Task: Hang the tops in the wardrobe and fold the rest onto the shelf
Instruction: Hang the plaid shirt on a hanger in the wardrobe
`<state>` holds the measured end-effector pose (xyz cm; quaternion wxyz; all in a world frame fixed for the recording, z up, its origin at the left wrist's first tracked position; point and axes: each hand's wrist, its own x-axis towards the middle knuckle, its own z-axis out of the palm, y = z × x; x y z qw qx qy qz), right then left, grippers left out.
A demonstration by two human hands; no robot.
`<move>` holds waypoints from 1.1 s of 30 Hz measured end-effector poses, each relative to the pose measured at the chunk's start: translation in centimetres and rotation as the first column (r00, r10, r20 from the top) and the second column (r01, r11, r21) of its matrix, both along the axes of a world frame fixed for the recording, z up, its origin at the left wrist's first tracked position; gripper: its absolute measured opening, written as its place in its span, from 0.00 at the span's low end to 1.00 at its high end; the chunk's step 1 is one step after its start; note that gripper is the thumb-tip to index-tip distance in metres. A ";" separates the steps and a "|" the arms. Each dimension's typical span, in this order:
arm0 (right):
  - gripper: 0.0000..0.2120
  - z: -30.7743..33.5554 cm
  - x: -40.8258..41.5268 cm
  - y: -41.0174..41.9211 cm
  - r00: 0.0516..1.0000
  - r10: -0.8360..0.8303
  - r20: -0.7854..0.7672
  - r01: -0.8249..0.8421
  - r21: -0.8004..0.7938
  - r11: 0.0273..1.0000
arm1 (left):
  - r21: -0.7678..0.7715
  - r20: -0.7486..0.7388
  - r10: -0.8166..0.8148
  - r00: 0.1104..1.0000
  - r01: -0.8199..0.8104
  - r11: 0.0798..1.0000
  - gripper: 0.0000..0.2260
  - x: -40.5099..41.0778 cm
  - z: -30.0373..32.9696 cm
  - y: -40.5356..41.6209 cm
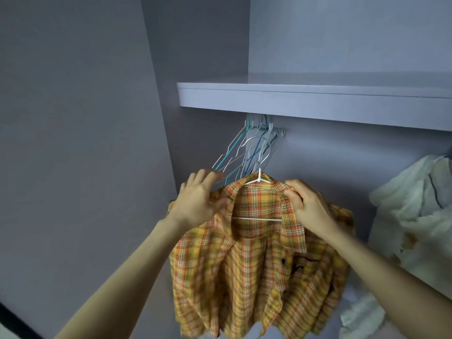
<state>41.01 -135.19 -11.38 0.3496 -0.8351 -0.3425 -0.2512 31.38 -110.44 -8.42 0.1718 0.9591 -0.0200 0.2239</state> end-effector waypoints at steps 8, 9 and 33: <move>0.11 0.6 0.4 -2.9 0.972 0.024 -0.232 -0.049 -0.101 0.994 | -0.256 0.046 -0.048 0.998 0.059 0.965 0.05 2.9 -0.8 -0.4; 0.10 0.4 0.4 -4.0 0.966 -0.010 -0.259 -0.040 -0.186 0.982 | -0.287 0.046 -0.035 0.998 0.047 0.957 0.05 3.1 -0.9 -0.3; 0.10 -1.1 -6.8 -15.0 0.414 -0.792 -0.448 0.832 -0.168 0.529 | -0.032 0.251 -0.237 0.939 0.252 0.967 0.19 8.6 1.1 -14.5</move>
